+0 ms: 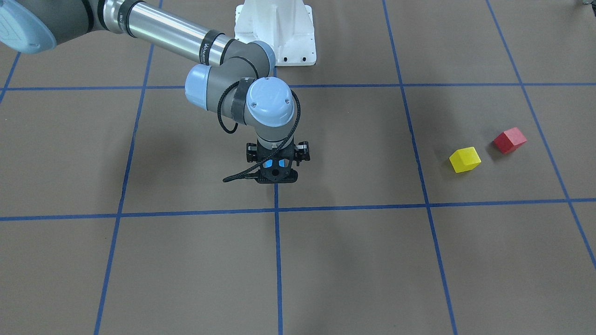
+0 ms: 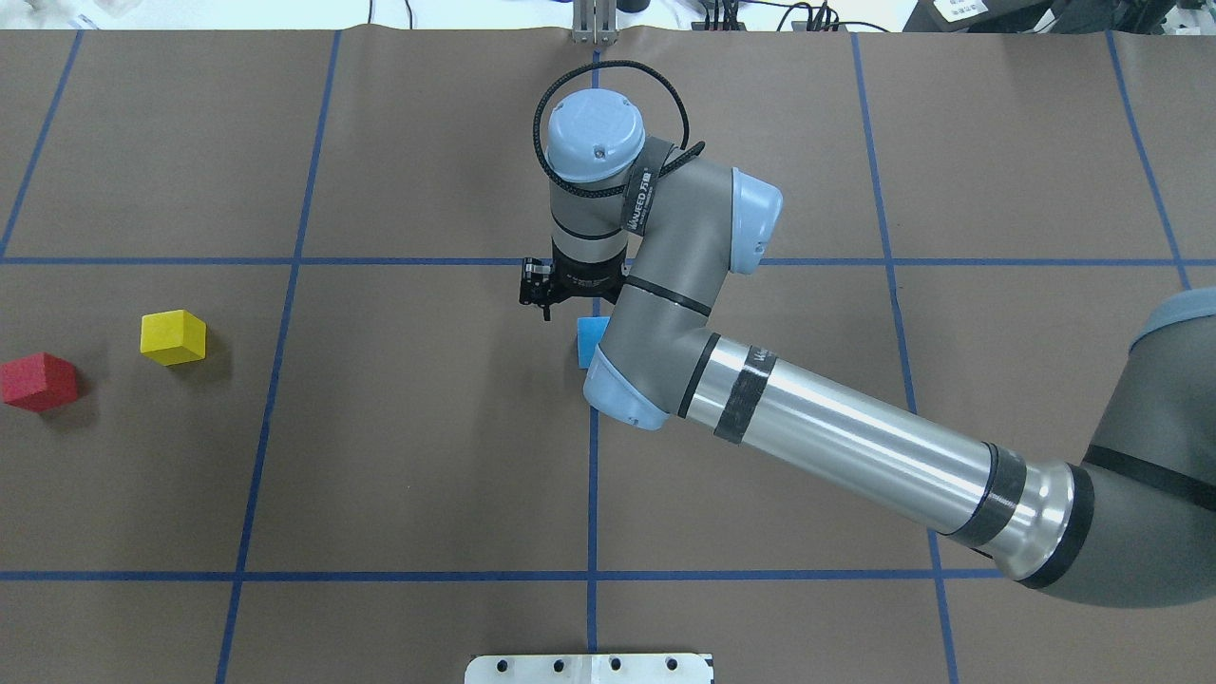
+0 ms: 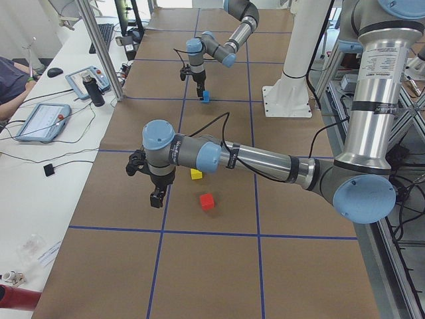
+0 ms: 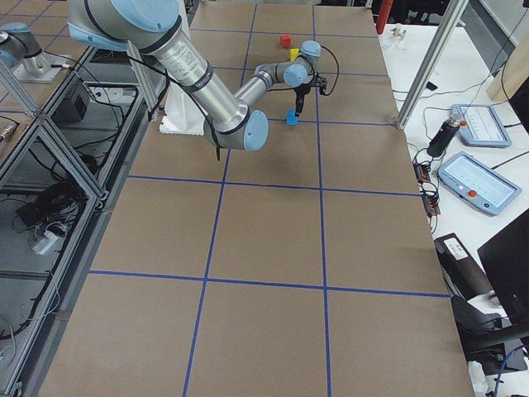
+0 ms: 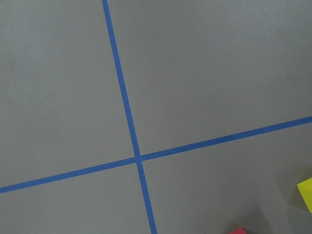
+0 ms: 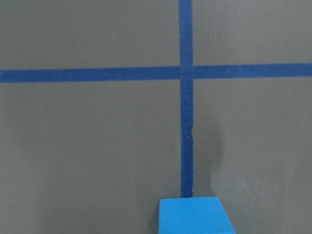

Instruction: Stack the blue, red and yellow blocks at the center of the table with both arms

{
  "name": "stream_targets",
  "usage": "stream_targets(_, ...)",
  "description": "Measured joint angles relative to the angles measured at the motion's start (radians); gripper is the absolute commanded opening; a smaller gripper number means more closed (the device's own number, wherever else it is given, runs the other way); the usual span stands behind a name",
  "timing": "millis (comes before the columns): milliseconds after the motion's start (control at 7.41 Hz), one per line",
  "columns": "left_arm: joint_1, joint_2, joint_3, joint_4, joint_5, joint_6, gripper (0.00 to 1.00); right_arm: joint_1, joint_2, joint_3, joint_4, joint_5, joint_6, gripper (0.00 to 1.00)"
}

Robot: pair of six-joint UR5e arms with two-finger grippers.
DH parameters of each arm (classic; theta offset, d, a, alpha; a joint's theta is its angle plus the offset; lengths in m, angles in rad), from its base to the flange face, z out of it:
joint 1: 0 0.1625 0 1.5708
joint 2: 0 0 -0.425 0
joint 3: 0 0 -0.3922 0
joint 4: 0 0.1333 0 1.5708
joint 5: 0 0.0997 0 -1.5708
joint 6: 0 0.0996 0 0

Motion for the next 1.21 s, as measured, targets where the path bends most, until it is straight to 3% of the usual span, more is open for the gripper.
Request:
stream_targets(270,0.025,-0.015,-0.026,0.007,0.001,-0.089,1.00,0.078,-0.017,0.072,-0.007,0.085,-0.004,0.99)
stream_targets(675,0.178,0.022,-0.117,-0.043,0.018,-0.488,1.00,0.255,-0.206,0.259,-0.013,0.158,-0.085,0.99)
stream_targets(1079,0.328,0.237,-0.126,-0.426,0.148,-0.811,1.00,0.362,-0.379,0.337,-0.008,0.159,-0.331,0.99)
stream_targets(1214,0.388,0.270,-0.115,-0.483,0.212,-0.882,1.00,0.375,-0.411,0.347,-0.005,0.157,-0.365,0.99)
